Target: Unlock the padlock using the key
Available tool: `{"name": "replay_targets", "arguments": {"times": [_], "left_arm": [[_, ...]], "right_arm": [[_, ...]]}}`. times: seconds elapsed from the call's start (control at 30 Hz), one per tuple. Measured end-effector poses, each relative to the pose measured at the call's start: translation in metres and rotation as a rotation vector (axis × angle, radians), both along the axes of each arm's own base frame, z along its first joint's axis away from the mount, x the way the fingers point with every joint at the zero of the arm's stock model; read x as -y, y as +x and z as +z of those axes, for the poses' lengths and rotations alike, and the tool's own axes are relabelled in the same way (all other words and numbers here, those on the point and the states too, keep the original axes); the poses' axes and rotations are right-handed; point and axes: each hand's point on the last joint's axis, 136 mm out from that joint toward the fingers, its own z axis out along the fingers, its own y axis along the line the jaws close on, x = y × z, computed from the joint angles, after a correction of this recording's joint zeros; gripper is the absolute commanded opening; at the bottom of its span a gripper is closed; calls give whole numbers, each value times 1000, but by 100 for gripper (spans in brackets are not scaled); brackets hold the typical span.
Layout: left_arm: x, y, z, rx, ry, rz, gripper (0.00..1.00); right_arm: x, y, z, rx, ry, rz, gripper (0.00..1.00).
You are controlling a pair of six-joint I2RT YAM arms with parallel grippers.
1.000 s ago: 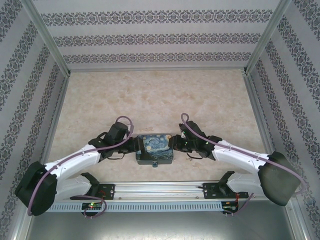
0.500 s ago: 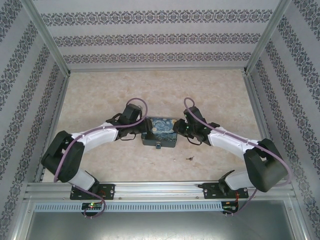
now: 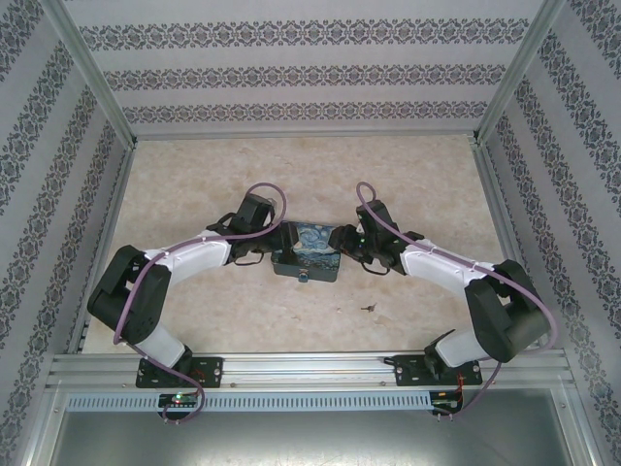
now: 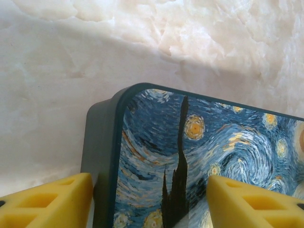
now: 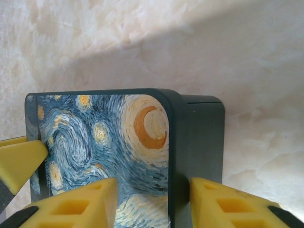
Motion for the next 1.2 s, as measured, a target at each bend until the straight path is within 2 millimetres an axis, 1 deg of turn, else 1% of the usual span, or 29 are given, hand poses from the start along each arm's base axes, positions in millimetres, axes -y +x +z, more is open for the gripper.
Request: {"name": "replay_targets", "arguments": {"times": [0.1, 0.17, 0.3, 0.53, 0.67, 0.83, 0.87, 0.9, 0.93, 1.0, 1.07, 1.1, 1.17, 1.2], "left_arm": [[1, -2, -1, -4, -5, -9, 71], [1, -5, -3, -12, -10, -15, 73], [1, -11, -3, -12, -32, -20, 75], [-1, -24, 3, -8, -90, -3, 79], [-2, -28, 5, -6, -118, 6, 79], [-2, -29, 8, -8, -134, 16, 80], [-2, -29, 8, -9, -136, 18, 81], [-2, -29, 8, -8, -135, 19, 82], [-2, -29, 8, -7, -134, 22, 83], [-5, -27, 10, 5, -127, 34, 86], [-10, -25, 16, 23, -121, 48, 88], [-14, -23, 21, 38, -119, 61, 88], [-23, -21, 33, 67, -121, 85, 90], [-28, -19, 39, 84, -121, 98, 91]], "right_arm": [[-1, 1, 2, 0, 16, 6, 59], [-2, 3, 4, 4, 27, 7, 60], [0, 7, 8, 13, 39, 0, 60], [-4, 13, 19, 31, 66, 3, 60], [-11, 22, 25, 41, 91, 5, 60], [-17, 28, 25, 35, 108, 7, 60], [-17, 29, 25, 36, 109, 7, 62], [-17, 29, 26, 37, 109, 8, 67], [-17, 29, 26, 39, 110, 8, 76], [-16, 32, 31, 54, 120, 6, 98], [-10, 33, 39, 73, 113, -9, 98], [-3, 33, 44, 88, 100, -26, 98], [12, 34, 55, 124, 80, -68, 98], [25, 34, 64, 155, 81, -107, 98]]}}
